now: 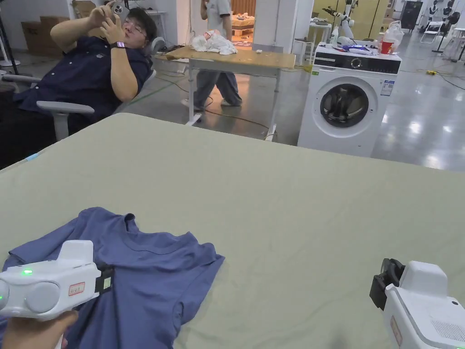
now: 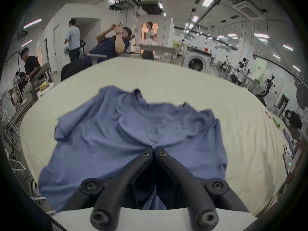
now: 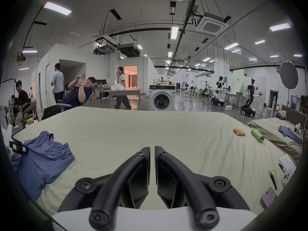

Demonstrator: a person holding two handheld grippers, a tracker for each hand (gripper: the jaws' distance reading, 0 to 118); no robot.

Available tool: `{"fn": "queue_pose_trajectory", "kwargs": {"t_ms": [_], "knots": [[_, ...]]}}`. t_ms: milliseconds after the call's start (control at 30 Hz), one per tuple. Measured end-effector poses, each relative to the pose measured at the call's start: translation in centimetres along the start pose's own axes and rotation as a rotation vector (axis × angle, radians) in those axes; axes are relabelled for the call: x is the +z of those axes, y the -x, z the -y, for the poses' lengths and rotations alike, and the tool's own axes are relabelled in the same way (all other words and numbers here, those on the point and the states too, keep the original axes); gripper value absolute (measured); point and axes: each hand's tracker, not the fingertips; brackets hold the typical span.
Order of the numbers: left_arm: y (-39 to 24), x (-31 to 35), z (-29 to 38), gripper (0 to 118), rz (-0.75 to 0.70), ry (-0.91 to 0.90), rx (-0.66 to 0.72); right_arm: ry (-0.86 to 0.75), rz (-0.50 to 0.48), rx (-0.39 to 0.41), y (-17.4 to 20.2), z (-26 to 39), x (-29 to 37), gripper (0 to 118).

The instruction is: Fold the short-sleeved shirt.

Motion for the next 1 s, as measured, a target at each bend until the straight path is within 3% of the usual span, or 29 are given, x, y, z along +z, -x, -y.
{"fn": "queue_pose_trajectory", "kwargs": {"t_ms": [167, 467, 733, 1000], "knots": [[-0.8, 3.1, -3.7, 0, 0.056, -0.151, 0.049, -0.013, 0.008, -0.008, -0.4, -0.4, 0.3, 5], [-5.3, 6.6, -11.9, 0, 0.199, -0.334, -0.013, -0.039, 0.023, -0.023, -1.6, -1.5, 0.9, 5], [-14.5, 7.0, -18.1, 0, 0.392, -0.401, -0.122, -0.071, 0.058, -0.045, -4.1, -2.3, 2.2, 5], [-25.7, 4.1, -19.0, 0, 0.585, -0.355, -0.22, -0.098, 0.135, -0.066, -8.2, -2.5, 4.2, 5]]}}
